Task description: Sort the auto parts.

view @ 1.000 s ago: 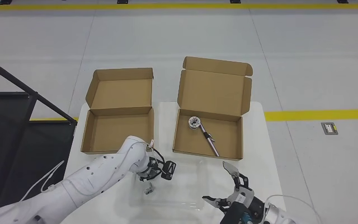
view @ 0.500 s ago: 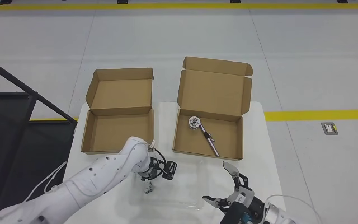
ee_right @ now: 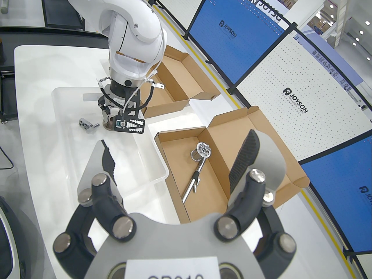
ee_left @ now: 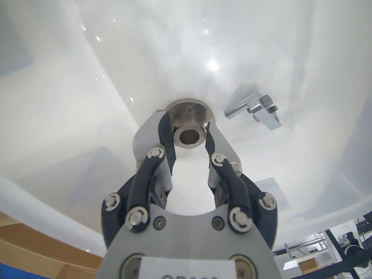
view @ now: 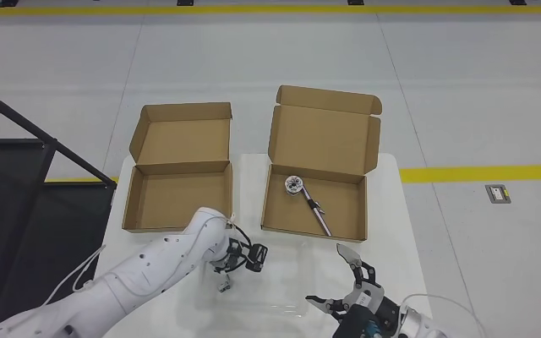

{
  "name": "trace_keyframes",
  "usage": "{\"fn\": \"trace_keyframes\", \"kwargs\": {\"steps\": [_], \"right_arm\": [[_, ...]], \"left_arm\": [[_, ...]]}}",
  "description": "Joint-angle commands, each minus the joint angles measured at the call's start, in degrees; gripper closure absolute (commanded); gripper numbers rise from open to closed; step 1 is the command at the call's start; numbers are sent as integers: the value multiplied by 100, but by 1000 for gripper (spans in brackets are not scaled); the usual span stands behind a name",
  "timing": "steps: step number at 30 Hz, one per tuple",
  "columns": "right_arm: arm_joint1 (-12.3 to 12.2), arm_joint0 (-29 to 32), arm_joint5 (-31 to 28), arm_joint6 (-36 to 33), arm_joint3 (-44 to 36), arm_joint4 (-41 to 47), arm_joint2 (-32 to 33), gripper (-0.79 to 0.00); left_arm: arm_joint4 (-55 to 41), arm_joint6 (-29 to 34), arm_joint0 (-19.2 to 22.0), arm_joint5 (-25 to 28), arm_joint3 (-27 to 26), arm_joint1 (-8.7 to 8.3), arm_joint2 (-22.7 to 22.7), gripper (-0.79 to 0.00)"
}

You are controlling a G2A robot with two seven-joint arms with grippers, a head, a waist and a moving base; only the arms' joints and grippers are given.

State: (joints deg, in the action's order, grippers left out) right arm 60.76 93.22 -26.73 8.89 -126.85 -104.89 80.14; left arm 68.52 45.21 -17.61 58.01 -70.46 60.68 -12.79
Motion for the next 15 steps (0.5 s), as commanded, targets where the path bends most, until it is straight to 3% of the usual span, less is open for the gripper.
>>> {"fn": "trace_keyframes", "kwargs": {"steps": [1, 12, 14, 15], "right_arm": [[0, 0, 0, 0, 0, 0, 0, -785], [0, 0, 0, 0, 0, 0, 0, -785], [0, 0, 0, 0, 0, 0, 0, -785], [0, 0, 0, 0, 0, 0, 0, -785]], "left_arm": [[-12, 20, -6, 0, 14, 12, 4, -271], [-75, 39, 0, 0, 117, 87, 29, -234], [-87, -7, 14, 0, 140, 92, 37, -86], [-55, 21, 24, 0, 152, 95, 48, -62]]}}
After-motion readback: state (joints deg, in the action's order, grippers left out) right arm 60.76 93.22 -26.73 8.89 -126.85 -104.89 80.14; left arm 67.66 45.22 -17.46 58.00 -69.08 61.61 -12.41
